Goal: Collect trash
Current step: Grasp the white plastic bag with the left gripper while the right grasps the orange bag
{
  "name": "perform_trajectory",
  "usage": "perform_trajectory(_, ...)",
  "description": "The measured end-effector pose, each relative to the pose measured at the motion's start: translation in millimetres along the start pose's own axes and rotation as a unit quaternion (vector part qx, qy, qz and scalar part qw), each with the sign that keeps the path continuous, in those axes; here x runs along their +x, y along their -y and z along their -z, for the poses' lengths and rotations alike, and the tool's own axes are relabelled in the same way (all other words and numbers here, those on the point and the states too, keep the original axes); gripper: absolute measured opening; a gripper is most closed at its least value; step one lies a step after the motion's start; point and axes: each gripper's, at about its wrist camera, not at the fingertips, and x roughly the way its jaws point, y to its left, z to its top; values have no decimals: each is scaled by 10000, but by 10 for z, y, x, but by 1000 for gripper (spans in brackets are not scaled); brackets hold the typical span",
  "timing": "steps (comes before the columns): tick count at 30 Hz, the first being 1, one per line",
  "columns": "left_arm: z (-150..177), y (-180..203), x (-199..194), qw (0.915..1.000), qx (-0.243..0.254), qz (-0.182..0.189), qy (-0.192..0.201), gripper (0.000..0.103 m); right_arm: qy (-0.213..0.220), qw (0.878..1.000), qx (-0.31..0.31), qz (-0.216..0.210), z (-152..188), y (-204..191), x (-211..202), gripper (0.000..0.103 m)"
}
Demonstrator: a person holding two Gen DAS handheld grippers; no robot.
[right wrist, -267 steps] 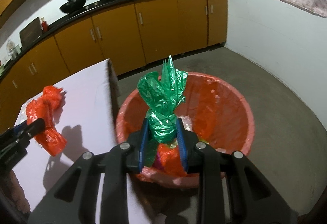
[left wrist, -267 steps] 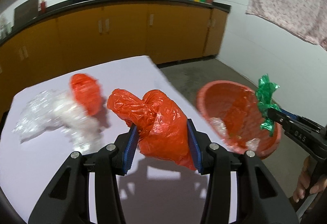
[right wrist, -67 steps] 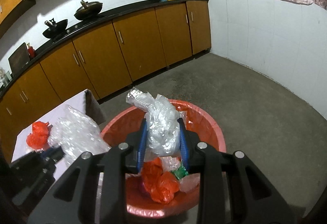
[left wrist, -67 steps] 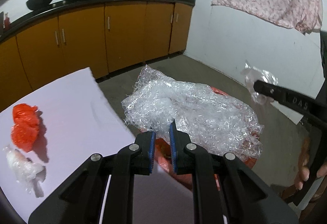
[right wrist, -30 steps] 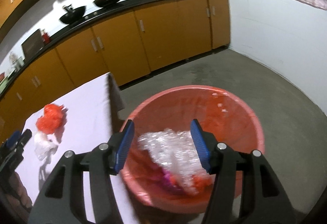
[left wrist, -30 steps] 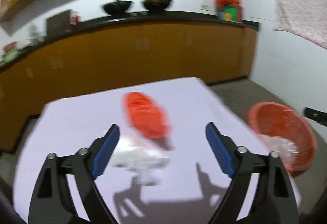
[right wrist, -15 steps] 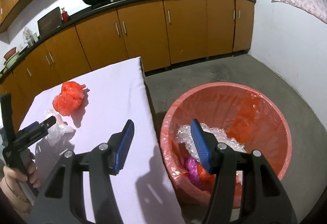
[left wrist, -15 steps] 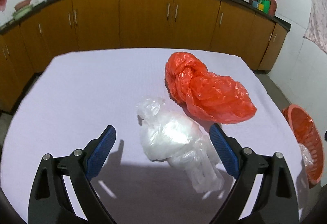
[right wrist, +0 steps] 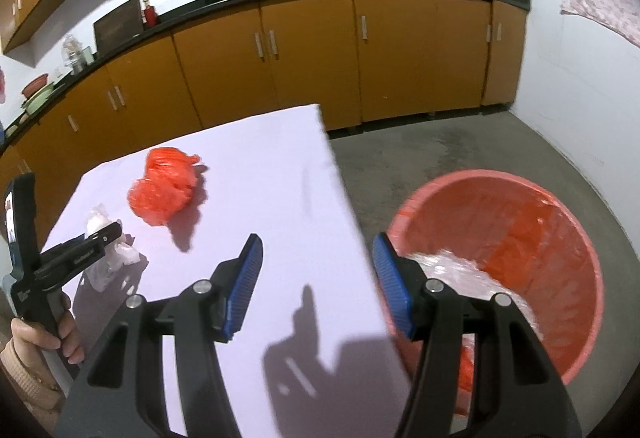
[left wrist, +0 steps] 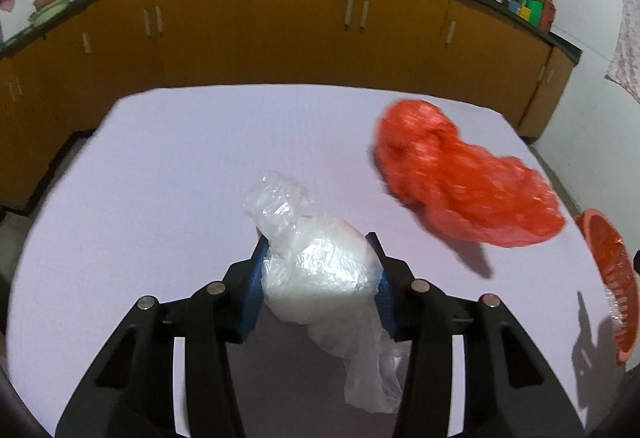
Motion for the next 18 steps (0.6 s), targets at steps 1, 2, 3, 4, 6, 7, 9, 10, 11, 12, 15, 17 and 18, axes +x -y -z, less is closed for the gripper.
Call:
perform_trajectory(1,-1,-100,-31,9999,8,-107,43,47,-10,10000,-24,-77,-19,-73,37,57)
perform_trajectory(2,-11,-153,-47,9998,13,-179,66,47,-23,9999,-42,-137,-34,-131,69,57)
perform_trajectory(3,-9,-222,-72,9997,9,-243,86,47,-35,9998,-55,-198,-48,-190,98,57)
perform_trajectory(4,2,-331,-106,9994,-12,-318,108,47,-46,9996,-68,-262,-57,-256,133,57)
perform_trajectory(6,24,-476,-159,9990,-61,-426,127,47,-81,9988,-99,-465,-95,-428,222,57)
perform_trajectory(7,36,-559,-185,9987,-88,-484,134,47,-88,9984,-117,-550,-114,-506,256,59)
perform_trajectory(9,68,-714,-243,9980,-167,-592,146,47,-64,9973,-156,-708,-154,-657,311,67)
perform_trajectory(10,77,-781,-264,9977,-204,-623,151,47,-43,9969,-173,-765,-171,-714,327,70)
perform_trajectory(11,87,-850,-288,9974,-242,-665,158,47,-8,9961,-216,-856,-208,-815,354,71)
perform_trajectory(12,91,-902,-309,9971,-263,-699,168,47,21,9955,-265,-913,-243,-904,381,73)
perform_trajectory(15,56,-997,-343,9962,-285,-793,223,47,93,9941,-455,-978,-355,-1163,492,79)
perform_trajectory(17,36,-1059,-364,9957,-280,-841,262,47,26,9939,-598,-929,-426,-1352,657,79)
perform_trajectory(18,16,-1063,-360,9955,-273,-862,282,47,-37,9938,-622,-925,-451,-1408,738,79)
